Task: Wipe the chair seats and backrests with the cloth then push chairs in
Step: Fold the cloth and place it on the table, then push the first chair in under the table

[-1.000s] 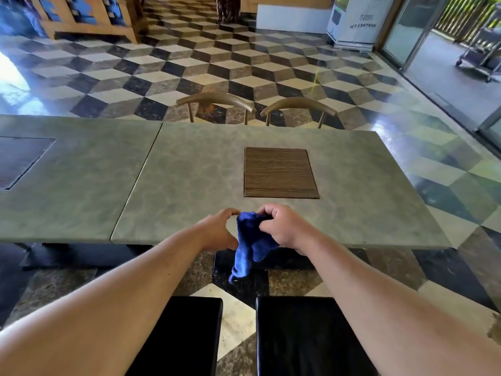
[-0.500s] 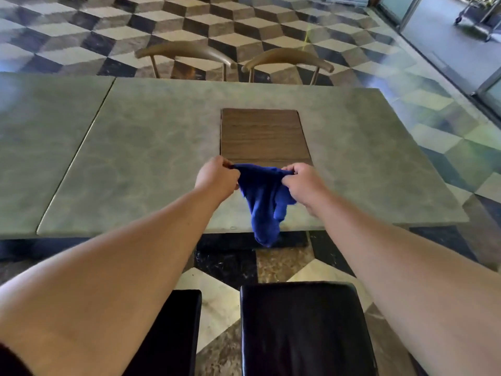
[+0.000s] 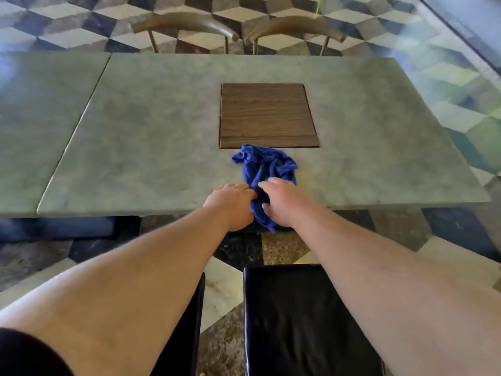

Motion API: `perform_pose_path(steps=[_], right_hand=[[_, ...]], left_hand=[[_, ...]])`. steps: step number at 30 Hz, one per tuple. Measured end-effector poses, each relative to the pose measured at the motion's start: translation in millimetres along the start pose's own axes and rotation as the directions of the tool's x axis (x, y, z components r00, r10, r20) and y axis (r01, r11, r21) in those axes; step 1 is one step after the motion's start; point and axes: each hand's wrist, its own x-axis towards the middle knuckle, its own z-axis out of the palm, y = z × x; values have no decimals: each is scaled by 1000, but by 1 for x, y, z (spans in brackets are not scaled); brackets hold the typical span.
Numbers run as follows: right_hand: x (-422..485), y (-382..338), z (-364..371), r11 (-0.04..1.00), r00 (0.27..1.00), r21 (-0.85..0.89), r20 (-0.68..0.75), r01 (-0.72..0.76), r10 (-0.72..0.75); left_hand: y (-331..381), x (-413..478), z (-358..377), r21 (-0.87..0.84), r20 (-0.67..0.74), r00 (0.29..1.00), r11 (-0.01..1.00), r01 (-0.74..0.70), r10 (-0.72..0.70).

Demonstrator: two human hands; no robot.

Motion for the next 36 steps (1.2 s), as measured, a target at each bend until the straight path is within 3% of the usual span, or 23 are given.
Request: perform_pose_path(steps=[5, 14, 23, 36], right_hand=[[-42, -5, -3, 997, 999, -82, 45, 13, -10], [-120, -73, 5, 990, 994, -86, 11, 110, -109], [-214, -200, 60, 976, 975, -31, 70, 215, -213], [-340, -363, 168, 989, 987, -60, 87, 139, -133]], left_hand=[[8, -32, -3, 53, 86, 996, 998, 23, -27], [5, -162, -7, -31, -43, 983, 984, 176, -177], [-77, -354, 22, -59, -38, 938, 938, 342, -344], [-205, -544, 125, -109, 44, 950, 943, 313, -310]])
